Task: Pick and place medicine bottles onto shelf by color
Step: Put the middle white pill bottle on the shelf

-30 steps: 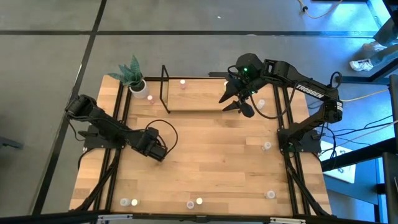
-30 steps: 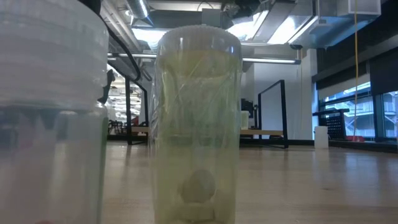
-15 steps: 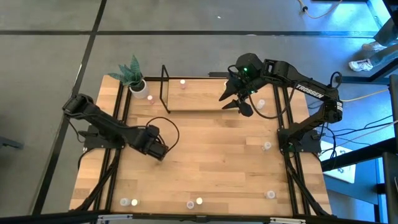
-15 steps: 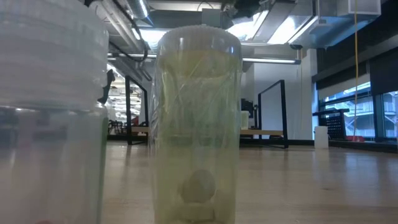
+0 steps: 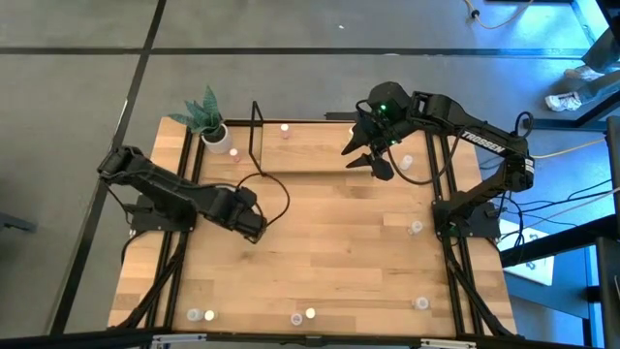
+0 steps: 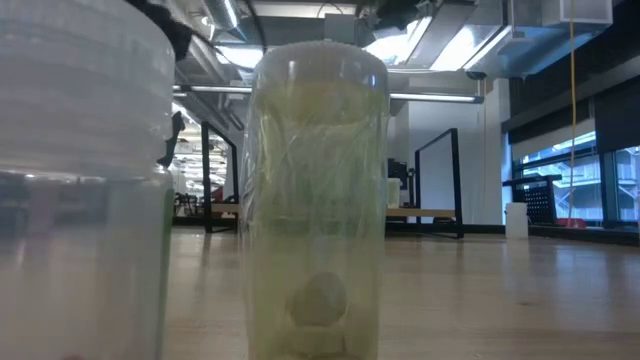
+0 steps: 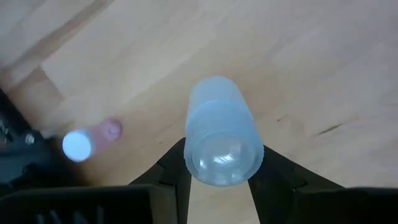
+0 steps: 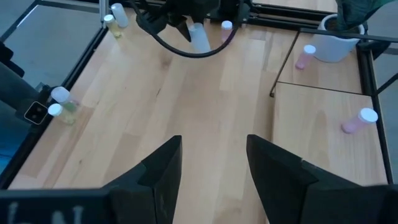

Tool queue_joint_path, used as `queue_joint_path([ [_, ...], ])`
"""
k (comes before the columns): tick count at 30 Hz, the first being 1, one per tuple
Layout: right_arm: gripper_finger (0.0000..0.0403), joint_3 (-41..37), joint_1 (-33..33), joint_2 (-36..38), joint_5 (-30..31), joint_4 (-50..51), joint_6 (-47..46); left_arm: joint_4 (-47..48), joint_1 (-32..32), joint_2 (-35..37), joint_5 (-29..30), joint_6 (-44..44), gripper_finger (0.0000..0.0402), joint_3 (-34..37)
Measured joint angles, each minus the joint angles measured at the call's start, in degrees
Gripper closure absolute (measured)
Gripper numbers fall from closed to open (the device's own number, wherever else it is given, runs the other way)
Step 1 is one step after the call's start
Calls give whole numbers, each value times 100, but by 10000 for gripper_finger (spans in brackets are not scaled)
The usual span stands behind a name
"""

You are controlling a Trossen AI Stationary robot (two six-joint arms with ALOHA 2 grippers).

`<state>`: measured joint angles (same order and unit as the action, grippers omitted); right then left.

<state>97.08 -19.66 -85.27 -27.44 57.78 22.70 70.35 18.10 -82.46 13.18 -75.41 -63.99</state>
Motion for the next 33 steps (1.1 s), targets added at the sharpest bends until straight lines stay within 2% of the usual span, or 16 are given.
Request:
queue_joint_path([
  [5,221,0,0,0,6,47,0,192,-319,0,-71,825,286,-429],
  [9,221,-2,0,63,288,81,-11,499,-656,-2,-57,1533,286,-902],
  [15,221,-2,-4,363,612,79,-199,673,-1235,-4,451,2663,286,-1656],
  [24,221,-2,-6,600,1608,78,-463,594,-2325,-10,550,4554,286,-2563],
  [33,221,-2,-4,597,1731,78,-463,541,-3079,-590,552,5944,286,-3463],
])
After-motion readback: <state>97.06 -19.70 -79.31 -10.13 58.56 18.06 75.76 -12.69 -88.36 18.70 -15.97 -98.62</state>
